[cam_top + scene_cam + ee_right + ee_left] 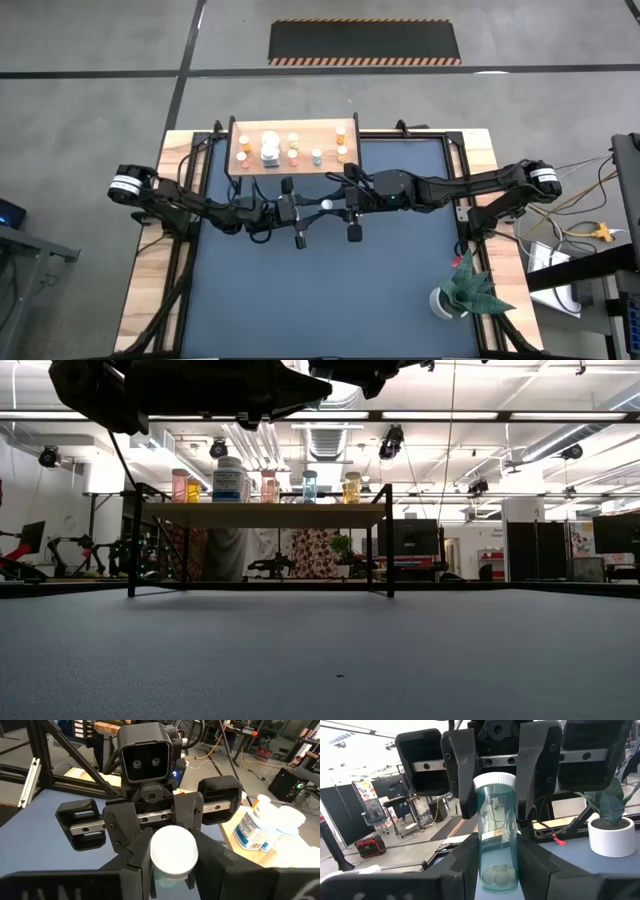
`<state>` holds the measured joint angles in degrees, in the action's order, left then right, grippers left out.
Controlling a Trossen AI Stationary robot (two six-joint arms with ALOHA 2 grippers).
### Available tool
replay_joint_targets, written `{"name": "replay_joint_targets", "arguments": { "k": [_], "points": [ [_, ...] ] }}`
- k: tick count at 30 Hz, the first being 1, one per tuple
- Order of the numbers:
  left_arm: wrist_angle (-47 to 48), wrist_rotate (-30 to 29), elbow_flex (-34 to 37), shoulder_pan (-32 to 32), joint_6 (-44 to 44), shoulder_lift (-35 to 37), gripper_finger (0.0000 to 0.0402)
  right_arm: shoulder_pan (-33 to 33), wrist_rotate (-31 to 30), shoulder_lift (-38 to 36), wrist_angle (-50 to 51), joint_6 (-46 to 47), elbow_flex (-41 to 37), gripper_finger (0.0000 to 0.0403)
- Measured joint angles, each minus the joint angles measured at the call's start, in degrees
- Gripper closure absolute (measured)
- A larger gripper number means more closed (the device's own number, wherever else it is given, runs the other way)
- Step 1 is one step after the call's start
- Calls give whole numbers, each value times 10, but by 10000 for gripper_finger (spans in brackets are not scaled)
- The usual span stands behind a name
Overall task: Pick and place medicine bottles onto shelf by color
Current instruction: Put the blue pill bottle on the shelf
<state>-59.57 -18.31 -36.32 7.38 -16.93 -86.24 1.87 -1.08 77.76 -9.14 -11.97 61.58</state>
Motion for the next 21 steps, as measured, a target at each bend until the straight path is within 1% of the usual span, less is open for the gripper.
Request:
{"name": "replay_joint_targets", "arguments": {
  "k": [3,6,13,17,21],
  "points": [
    [1,0,0,0,-3,1,305,0,0,0,0,6,0,300],
    [5,0,0,0,-5,4,290,0,-1,0,2,15,0,291],
    [64,-2,2,0,-19,37,217,0,-6,-5,30,15,10,299],
    [154,-21,2,0,-54,85,183,0,-6,-5,57,15,29,297],
    [255,-24,2,0,-65,156,167,-2,-6,-5,118,17,70,297]
  ]
}}
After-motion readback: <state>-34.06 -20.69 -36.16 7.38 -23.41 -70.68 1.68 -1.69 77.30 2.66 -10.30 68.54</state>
